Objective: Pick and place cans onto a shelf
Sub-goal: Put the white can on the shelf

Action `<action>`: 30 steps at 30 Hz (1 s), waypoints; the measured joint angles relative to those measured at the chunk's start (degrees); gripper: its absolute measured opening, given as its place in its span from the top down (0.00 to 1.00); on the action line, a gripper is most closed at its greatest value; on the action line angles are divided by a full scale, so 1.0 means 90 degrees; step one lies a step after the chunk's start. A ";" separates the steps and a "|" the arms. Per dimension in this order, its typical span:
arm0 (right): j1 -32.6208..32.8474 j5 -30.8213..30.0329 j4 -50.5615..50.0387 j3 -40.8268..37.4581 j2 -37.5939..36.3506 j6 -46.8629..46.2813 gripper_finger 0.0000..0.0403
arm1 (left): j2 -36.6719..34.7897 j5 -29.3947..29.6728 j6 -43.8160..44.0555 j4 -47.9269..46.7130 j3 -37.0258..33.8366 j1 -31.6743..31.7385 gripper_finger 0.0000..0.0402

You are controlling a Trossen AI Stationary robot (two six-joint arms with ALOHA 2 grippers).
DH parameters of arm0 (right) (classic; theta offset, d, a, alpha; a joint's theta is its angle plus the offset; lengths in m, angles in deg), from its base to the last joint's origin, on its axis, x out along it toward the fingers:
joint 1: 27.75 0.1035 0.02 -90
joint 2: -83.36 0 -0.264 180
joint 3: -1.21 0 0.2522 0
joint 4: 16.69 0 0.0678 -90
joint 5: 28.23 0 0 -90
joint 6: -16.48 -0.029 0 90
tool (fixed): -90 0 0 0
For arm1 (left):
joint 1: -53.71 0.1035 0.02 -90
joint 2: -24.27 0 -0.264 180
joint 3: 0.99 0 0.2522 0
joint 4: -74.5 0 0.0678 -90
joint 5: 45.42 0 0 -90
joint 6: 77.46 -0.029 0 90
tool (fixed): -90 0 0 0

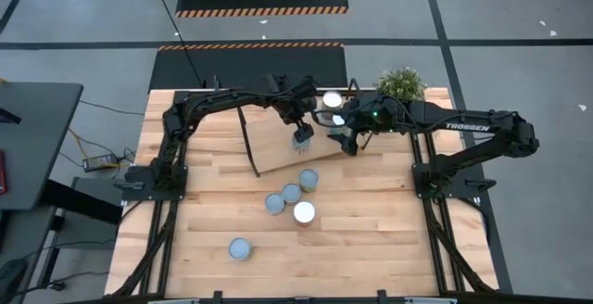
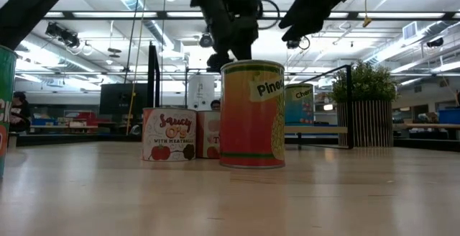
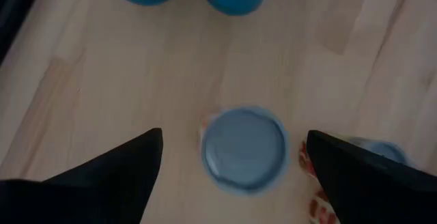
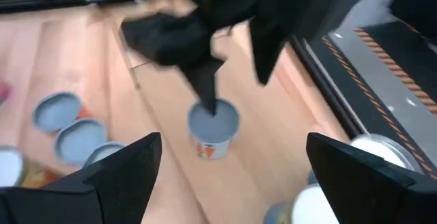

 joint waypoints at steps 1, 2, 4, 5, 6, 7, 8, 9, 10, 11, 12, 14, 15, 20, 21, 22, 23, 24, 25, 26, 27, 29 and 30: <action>0.0000 0.0140 -0.0002 0.0000 -0.0001 0.0052 0.08 | -0.0115 0.0047 0.0079 -0.0064 0.0000 -0.0035 0.09; 0.0000 0.0295 -0.0018 0.0000 -0.0008 0.0074 0.08 | -0.0221 0.0103 0.0175 -0.0126 0.0000 -0.0074 0.10; 0.0001 0.0581 -0.0073 0.0000 -0.0012 0.0134 0.08 | -0.0446 0.0270 0.0236 -0.0175 0.0000 -0.0208 0.12; 0.0007 0.0690 -0.0103 0.0000 -0.0012 0.0206 0.08 | -0.0543 0.0350 0.0300 -0.0223 0.0000 -0.0305 0.13; 0.0020 0.0758 -0.0137 0.0000 -0.0012 0.0280 0.08 | -0.0636 0.0443 0.0359 -0.0239 0.0000 -0.0425 0.14; 0.0038 0.0788 -0.0142 0.0000 -0.0013 0.0340 0.08 | -0.0717 0.0519 0.0389 -0.0290 0.0000 -0.0541 0.14; 0.0062 0.0791 -0.0157 0.0000 -0.0033 0.0378 0.08 | -0.0776 0.0648 0.0436 -0.0385 0.0000 -0.0684 0.15; 0.0086 0.0791 -0.0177 0.0000 -0.0052 0.0411 0.08 | -0.0838 0.0758 0.0512 -0.0423 0.0000 -0.0807 0.16; 0.0112 0.0793 -0.0168 0.0000 -0.0071 0.0440 0.08 | -0.0879 0.0851 0.0542 -0.0468 0.0000 -0.0934 0.17; 0.0146 0.0793 -0.0188 0.0000 -0.0107 0.0459 0.08 | -0.0910 0.0965 0.0593 -0.0518 0.0000 -0.1069 0.18; 0.0173 0.0794 -0.0235 0.0000 -0.0138 0.0492 0.08 | -0.0939 0.1023 0.0662 -0.0529 0.0000 -0.1190 0.19; 0.0223 0.0803 -0.0265 0.0000 -0.0231 0.0558 0.08 | -0.0986 0.1149 0.0726 -0.0632 0.0000 -0.1406 0.20; 0.0241 0.0805 -0.0273 0.0000 -0.0275 0.0579 0.08 | -0.0997 0.1247 0.0804 -0.0730 0.0000 -0.1506 0.21; 0.0258 0.0842 -0.0301 0.0000 -0.0446 0.0740 0.08 | -0.1130 0.1623 0.1250 -0.1327 -0.0005 -0.1860 0.27; 0.0260 0.0855 -0.0296 0.0000 -0.0455 0.0743 0.08 | -0.1200 0.1707 0.1345 -0.1350 -0.0005 -0.1917 0.28; 0.0260 0.0898 -0.0301 0.0000 -0.0459 0.0738 0.08 | -0.1254 0.1808 0.1381 -0.1414 -0.0005 -0.1991 0.29; 0.0260 0.0976 -0.0304 0.0000 -0.0461 0.0736 0.08 | -0.1317 0.1917 0.1400 -0.1430 -0.0005 -0.2060 0.30; 0.0260 0.1056 -0.0293 0.0000 -0.0461 0.0738 0.08 | -0.1389 0.2033 0.1426 -0.1432 -0.0005 -0.2128 0.31; 0.0262 0.1146 -0.0271 0.0000 -0.0461 0.0747 0.08 | -0.1456 0.2150 0.1439 -0.1466 -0.0005 -0.2191 0.32; 0.0269 0.1211 -0.0201 0.0000 -0.0454 0.0748 0.08 | -0.1537 0.2264 0.1441 -0.1526 -0.0005 -0.2245 0.34; 0.0272 0.1256 -0.0121 0.0000 -0.0443 0.0747 0.08 | -0.1615 0.2365 0.1441 -0.1558 -0.0005 -0.2291 0.35; 0.0272 0.1294 -0.0135 0.0000 -0.0440 0.0729 0.08 | -0.1754 0.2556 0.1380 -0.1530 0.0000 -0.2366 0.37; 0.0272 0.1294 -0.0111 0.0000 -0.0440 0.0728 0.08 | -0.1805 0.2616 0.1346 -0.1555 0.0000 -0.2382 0.39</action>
